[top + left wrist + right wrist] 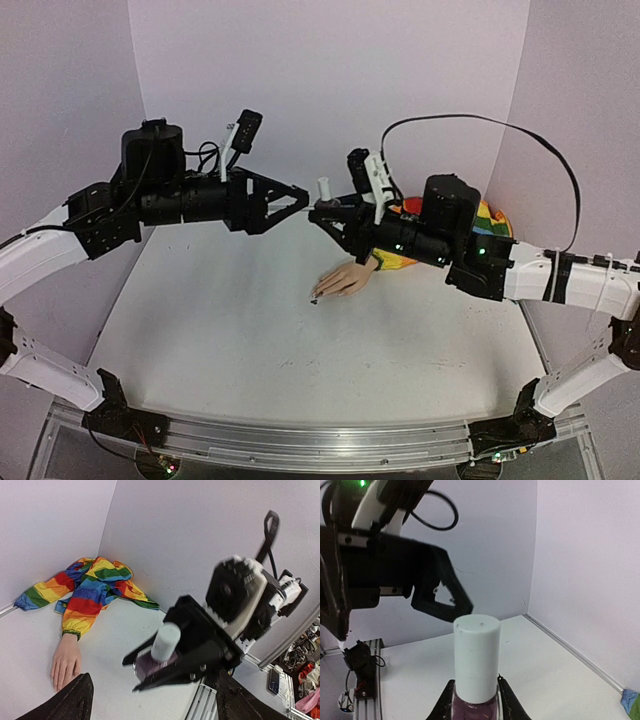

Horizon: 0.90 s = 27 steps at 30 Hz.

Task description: Paint the nails

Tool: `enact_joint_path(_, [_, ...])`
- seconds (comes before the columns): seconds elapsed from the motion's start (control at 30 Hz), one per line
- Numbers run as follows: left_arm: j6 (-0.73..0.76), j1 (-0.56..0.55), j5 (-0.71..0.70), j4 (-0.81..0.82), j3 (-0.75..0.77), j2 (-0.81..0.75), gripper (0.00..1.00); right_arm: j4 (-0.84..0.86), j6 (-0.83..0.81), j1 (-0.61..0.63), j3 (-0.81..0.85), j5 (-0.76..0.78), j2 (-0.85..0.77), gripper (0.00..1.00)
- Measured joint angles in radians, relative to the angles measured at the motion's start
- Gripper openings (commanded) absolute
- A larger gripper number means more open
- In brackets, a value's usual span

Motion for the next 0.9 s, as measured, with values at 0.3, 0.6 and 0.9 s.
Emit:
enact_joint_path(0.3, [-0.036,0.000,-0.089,-0.029,0.078,0.092,0.65,-0.061,-0.083,0.106,0.042,0.272,0.119,0.00])
enact_joint_path(0.6, [-0.041,0.000,-0.133,-0.055,0.096,0.122,0.50,-0.055,-0.100,0.119,0.080,0.313,0.126,0.00])
enact_joint_path(0.9, [-0.038,0.000,-0.132,-0.066,0.108,0.149,0.25,-0.049,-0.108,0.129,0.108,0.314,0.144,0.00])
